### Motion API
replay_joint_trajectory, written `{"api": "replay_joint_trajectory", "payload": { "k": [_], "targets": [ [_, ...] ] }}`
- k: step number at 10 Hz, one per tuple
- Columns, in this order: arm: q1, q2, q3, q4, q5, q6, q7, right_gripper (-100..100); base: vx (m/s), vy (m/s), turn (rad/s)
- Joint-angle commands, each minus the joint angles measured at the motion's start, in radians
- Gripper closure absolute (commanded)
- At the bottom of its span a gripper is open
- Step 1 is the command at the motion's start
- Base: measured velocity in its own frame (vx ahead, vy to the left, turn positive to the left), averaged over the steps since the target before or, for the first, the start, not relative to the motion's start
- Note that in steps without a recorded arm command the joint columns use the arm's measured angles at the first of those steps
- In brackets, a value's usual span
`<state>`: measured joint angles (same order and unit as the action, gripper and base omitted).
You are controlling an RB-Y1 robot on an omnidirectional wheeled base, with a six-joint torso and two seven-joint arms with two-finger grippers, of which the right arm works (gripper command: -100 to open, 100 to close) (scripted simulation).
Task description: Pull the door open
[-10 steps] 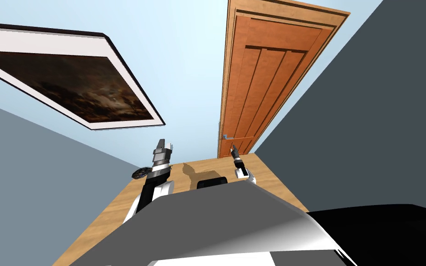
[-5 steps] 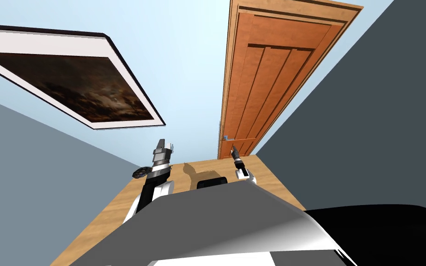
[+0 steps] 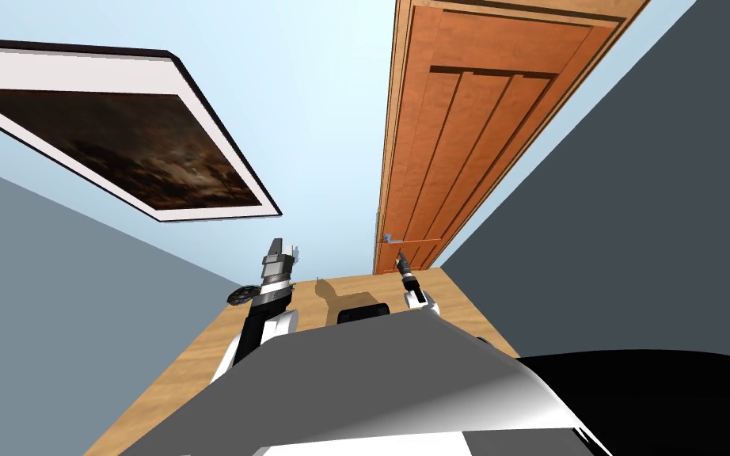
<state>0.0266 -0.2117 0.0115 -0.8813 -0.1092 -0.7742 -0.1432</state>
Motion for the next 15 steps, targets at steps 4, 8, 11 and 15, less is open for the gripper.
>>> {"api": "replay_joint_trajectory", "payload": {
  "k": [4,8,11,15],
  "targets": [
    [-0.03,-0.017,0.005,0.108,-0.002,-0.031,-0.012,-100,0.09,-0.049,0.044],
    [-0.043,-0.023,0.006,0.15,-0.003,-0.042,-0.016,-100,0.057,-0.03,0.026],
    [-0.028,-0.057,-0.015,0.179,-0.019,-0.07,-0.044,-100,0.164,0.04,0.125],
    [-0.008,-0.099,-0.042,0.211,-0.039,-0.103,-0.077,-100,0.186,0.035,0.137]
  ]
}}
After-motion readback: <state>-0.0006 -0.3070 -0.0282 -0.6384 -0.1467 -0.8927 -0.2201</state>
